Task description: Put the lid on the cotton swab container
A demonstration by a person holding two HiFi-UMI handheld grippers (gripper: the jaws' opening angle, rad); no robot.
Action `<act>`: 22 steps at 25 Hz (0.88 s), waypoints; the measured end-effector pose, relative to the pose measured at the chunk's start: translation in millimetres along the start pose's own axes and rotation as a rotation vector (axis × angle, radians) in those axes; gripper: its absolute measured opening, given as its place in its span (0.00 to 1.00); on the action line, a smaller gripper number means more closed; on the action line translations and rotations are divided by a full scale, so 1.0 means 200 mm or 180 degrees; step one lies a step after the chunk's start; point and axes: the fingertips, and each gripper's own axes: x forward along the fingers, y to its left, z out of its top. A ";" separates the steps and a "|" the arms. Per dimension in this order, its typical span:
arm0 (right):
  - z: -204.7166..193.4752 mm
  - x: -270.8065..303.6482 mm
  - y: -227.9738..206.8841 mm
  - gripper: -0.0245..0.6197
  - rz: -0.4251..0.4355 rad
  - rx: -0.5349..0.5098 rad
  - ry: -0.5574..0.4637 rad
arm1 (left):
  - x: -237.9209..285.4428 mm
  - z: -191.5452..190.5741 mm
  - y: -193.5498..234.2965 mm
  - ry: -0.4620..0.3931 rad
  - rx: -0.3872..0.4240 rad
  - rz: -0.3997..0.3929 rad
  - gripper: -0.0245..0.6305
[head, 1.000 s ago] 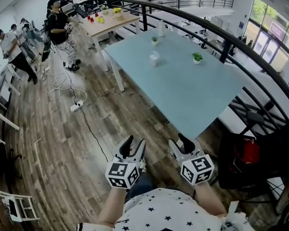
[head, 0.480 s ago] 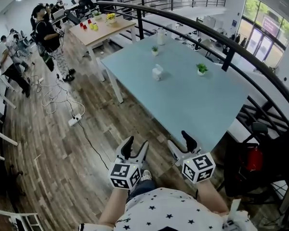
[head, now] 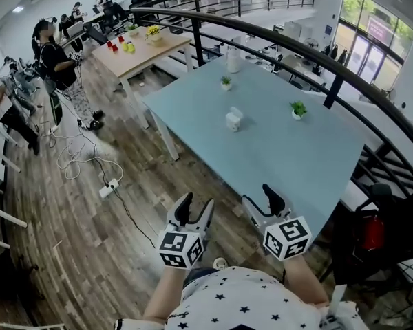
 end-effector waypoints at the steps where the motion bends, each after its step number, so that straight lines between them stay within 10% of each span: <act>1: 0.01 0.04 -0.01 0.44 -0.0014 0.0006 -0.0005 | 0.03 0.01 0.03 0.0010 0.0004 -0.0014 0.39; 22: 0.10 0.50 -0.26 0.44 -0.0137 0.0060 -0.0058 | 0.52 0.08 0.29 0.0124 0.0091 -0.0186 0.40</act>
